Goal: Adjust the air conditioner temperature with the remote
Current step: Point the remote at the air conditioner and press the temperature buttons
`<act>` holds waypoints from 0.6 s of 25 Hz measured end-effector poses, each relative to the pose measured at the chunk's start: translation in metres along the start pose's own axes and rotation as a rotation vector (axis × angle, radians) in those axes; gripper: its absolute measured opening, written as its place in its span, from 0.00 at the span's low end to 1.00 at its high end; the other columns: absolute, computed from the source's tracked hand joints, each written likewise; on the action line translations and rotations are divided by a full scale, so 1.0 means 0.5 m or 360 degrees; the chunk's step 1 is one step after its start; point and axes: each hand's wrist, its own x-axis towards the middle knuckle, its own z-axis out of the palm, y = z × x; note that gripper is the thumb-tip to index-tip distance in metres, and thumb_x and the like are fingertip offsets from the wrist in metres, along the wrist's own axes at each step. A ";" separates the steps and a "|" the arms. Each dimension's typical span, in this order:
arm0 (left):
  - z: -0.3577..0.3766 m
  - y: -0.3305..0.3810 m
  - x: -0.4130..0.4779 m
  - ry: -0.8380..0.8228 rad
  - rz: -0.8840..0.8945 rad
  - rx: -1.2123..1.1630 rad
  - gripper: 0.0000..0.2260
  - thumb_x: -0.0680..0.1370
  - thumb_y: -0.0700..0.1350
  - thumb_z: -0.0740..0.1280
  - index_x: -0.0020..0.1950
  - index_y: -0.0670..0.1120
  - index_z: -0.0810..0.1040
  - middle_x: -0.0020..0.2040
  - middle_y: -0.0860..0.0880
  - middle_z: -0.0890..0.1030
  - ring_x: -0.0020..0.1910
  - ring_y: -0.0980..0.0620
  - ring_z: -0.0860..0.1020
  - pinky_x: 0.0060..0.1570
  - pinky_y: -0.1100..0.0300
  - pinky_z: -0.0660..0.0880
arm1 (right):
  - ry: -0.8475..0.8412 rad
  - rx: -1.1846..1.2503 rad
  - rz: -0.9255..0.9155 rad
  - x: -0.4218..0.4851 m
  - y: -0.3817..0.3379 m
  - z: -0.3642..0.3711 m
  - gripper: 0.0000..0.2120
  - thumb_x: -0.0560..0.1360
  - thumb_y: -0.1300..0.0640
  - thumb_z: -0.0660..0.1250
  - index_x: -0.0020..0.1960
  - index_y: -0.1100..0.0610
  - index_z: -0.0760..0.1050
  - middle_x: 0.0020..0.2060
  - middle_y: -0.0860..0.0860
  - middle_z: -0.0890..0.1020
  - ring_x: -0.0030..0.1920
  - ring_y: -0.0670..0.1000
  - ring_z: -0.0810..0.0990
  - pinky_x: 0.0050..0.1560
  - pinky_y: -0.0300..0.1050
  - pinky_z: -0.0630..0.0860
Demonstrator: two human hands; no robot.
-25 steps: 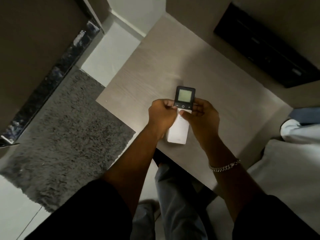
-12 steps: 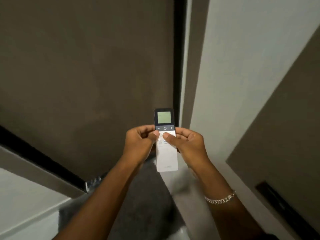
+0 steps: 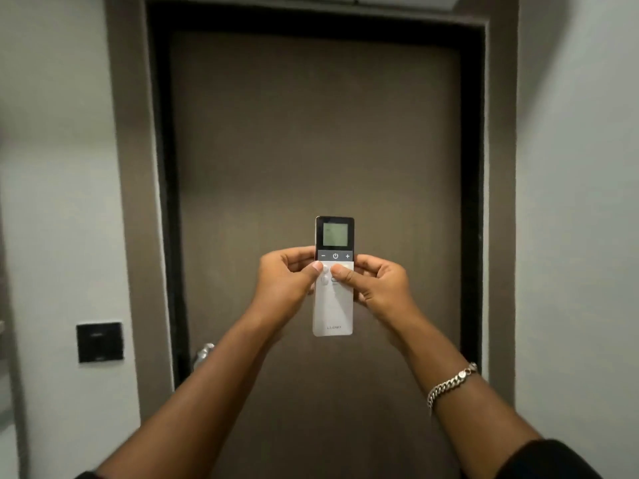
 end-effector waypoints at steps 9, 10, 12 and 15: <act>-0.126 0.260 0.072 0.0045 0.0451 0.0097 0.10 0.77 0.39 0.66 0.58 0.41 0.78 0.50 0.44 0.84 0.45 0.53 0.84 0.37 0.64 0.81 | -0.0191 0.0002 -0.0474 0.093 -0.269 0.139 0.14 0.69 0.60 0.75 0.54 0.59 0.81 0.48 0.56 0.87 0.46 0.53 0.88 0.44 0.46 0.84; -0.130 0.269 0.073 0.0041 0.0466 0.0092 0.10 0.77 0.39 0.66 0.57 0.41 0.78 0.50 0.44 0.84 0.44 0.53 0.84 0.37 0.64 0.81 | -0.0198 0.0002 -0.0499 0.093 -0.281 0.143 0.14 0.69 0.60 0.75 0.54 0.59 0.81 0.48 0.56 0.87 0.46 0.53 0.88 0.45 0.46 0.84; -0.140 0.286 0.070 0.0052 0.0507 0.0083 0.08 0.76 0.40 0.67 0.56 0.43 0.79 0.49 0.45 0.84 0.43 0.53 0.85 0.36 0.64 0.81 | -0.0200 0.0025 -0.0540 0.088 -0.297 0.154 0.15 0.69 0.61 0.76 0.54 0.60 0.80 0.48 0.57 0.87 0.46 0.53 0.87 0.45 0.47 0.84; -0.147 0.295 0.065 0.0092 0.0502 0.0065 0.11 0.76 0.40 0.67 0.58 0.41 0.78 0.50 0.43 0.84 0.46 0.50 0.85 0.40 0.60 0.82 | -0.0194 0.0035 -0.0590 0.075 -0.309 0.167 0.12 0.68 0.61 0.76 0.51 0.59 0.80 0.47 0.56 0.87 0.43 0.50 0.87 0.41 0.42 0.83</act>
